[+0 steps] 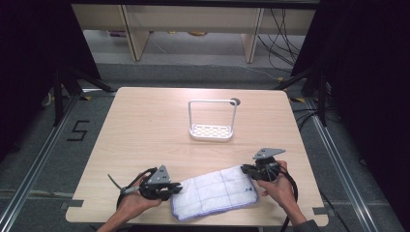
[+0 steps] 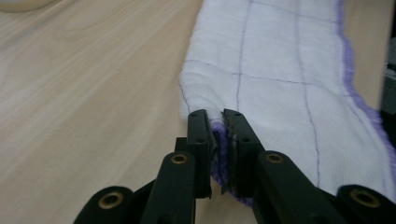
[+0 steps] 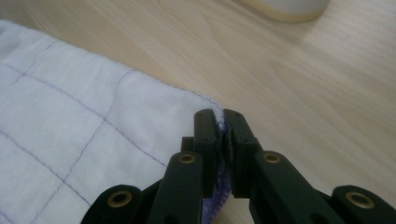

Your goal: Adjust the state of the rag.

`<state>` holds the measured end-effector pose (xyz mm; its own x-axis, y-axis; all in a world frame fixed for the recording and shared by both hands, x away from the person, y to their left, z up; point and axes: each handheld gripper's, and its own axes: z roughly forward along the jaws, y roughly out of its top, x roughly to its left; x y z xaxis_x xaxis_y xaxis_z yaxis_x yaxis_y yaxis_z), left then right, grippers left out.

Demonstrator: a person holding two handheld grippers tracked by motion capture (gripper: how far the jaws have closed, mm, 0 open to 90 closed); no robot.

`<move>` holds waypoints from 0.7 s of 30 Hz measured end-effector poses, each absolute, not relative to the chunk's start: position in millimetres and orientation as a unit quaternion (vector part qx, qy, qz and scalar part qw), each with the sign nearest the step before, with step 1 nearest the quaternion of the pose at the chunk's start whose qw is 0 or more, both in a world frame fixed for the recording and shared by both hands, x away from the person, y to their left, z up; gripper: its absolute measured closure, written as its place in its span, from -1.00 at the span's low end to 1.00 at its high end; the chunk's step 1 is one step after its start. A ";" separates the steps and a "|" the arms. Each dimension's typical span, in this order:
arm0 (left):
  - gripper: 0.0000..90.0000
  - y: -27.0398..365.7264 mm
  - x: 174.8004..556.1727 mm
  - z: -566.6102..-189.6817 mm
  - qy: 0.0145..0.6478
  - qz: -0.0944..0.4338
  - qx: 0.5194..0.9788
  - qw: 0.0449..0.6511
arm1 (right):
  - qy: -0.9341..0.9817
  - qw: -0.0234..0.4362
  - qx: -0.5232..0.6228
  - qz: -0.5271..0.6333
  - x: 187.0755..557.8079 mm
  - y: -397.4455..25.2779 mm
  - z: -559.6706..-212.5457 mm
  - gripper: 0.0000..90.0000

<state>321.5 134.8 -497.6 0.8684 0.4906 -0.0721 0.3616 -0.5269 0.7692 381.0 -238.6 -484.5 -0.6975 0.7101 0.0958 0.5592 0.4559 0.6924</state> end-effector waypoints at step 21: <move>0.72 118.7 265.9 -512.3 0.266 0.024 0.851 0.453 | 0.914 0.095 0.253 0.301 465.2 -133.8 -472.7 0.88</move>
<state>265.9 118.7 -512.3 0.8577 0.4737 -0.1999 0.4306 -0.4493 0.7827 465.2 -133.8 -472.7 -0.8539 0.5199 -0.0214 0.4055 0.6907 0.5988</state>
